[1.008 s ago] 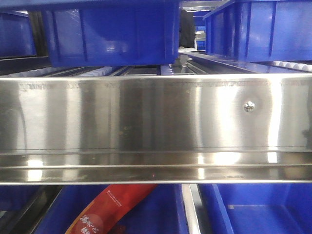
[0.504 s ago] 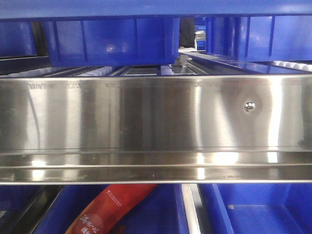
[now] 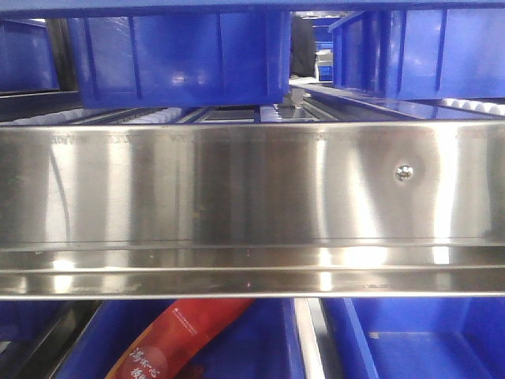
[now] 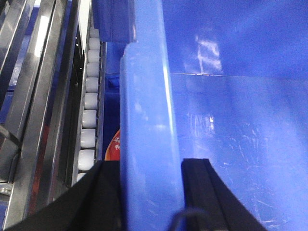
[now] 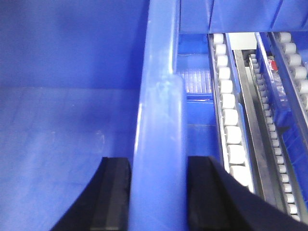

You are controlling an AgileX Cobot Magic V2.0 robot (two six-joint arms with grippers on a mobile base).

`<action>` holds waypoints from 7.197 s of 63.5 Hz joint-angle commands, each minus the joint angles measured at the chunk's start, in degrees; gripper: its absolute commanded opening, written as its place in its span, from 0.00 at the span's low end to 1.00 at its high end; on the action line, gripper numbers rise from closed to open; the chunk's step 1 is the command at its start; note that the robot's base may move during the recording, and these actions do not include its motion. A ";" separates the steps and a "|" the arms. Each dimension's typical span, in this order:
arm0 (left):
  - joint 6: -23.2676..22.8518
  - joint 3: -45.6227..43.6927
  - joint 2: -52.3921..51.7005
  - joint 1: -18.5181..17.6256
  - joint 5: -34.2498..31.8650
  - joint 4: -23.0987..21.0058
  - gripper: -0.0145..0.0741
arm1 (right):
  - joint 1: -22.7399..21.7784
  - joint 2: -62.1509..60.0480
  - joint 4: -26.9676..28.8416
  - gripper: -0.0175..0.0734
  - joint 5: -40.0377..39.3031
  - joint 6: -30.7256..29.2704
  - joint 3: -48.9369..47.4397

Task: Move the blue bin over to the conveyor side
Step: 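Lift the blue bin with both grippers and pull it off the shelf, then back the base away from the shelf holding the bin in both grippers, then drive the base across the floor toward the red conveyor, bin held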

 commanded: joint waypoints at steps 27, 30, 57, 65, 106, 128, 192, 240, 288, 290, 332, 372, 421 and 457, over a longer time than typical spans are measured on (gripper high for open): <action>0.20 -0.79 -1.40 -0.11 -4.28 1.73 0.14 | -0.30 -1.19 -3.21 0.10 -6.69 -0.69 -0.73; 0.20 -0.79 -1.40 -0.11 -4.28 1.73 0.14 | -0.30 -1.19 -3.21 0.10 -6.69 -0.69 -0.73; 0.20 -0.79 -1.40 -0.11 -4.28 1.73 0.14 | -0.30 -1.19 -3.21 0.10 -6.80 -0.69 -0.73; 0.20 -0.79 -1.40 -0.11 -4.28 1.73 0.14 | -0.30 -1.19 -3.21 0.10 -6.90 -0.69 -0.73; 0.20 -0.79 -1.40 -0.11 -4.41 1.73 0.14 | -0.30 -1.19 -3.21 0.10 -6.90 -0.69 -0.73; 0.20 -0.79 -1.40 -0.11 -4.41 1.73 0.14 | -0.30 -1.19 -3.21 0.10 -6.90 -0.69 -0.73; 0.20 -0.79 -1.40 -0.11 -4.41 1.73 0.14 | -0.30 -1.19 -3.21 0.10 -6.90 -0.69 -0.73; 0.20 -0.79 -1.40 -0.11 -4.41 1.73 0.14 | -0.30 -1.19 -3.21 0.10 -6.90 -0.69 -0.73; 0.20 -0.79 -1.40 -0.11 -4.41 1.73 0.14 | -0.30 -1.19 -3.21 0.10 -6.90 -0.69 -0.73; 0.20 -0.79 -1.40 -0.11 -4.41 1.73 0.14 | -0.30 -1.19 -3.21 0.10 -6.90 -0.69 -0.73; 0.20 -0.79 -1.40 -0.11 -4.41 1.73 0.14 | -0.30 -1.19 -3.21 0.10 -6.90 -0.69 -0.73; 0.20 -0.79 -1.40 -0.11 -4.41 1.73 0.14 | -0.30 -1.19 -3.21 0.10 -7.02 -0.69 -0.73; 0.20 -0.79 -1.40 -0.11 -4.63 2.37 0.14 | -0.30 -1.19 -3.21 0.10 -7.02 -0.69 -0.73; 0.20 -0.79 -1.40 -0.11 -5.84 2.88 0.14 | -0.30 -1.19 -3.21 0.10 -7.28 -0.69 -0.73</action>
